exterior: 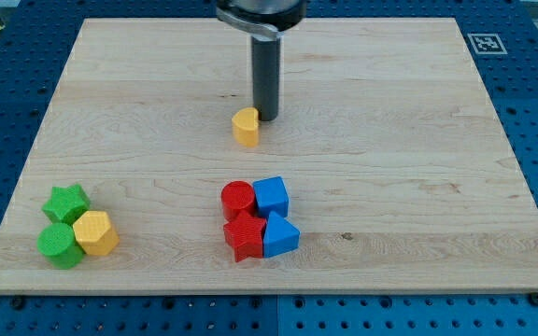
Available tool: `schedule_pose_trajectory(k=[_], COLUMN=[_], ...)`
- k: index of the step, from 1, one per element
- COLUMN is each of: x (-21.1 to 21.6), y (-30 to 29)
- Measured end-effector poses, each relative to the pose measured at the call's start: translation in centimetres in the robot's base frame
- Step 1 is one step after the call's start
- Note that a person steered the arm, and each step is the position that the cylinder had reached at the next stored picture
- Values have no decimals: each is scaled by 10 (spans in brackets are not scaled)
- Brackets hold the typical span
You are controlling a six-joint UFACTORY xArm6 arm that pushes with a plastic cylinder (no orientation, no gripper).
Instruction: Place the yellow heart to the left side of the red circle
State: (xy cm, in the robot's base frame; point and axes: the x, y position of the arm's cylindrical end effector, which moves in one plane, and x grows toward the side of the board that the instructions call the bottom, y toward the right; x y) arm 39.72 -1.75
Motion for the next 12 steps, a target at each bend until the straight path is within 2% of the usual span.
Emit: schedule_pose_trajectory(k=[2, 6, 8, 9, 12], x=[9, 30, 53, 53, 54], y=[-35, -9, -14, -43, -73])
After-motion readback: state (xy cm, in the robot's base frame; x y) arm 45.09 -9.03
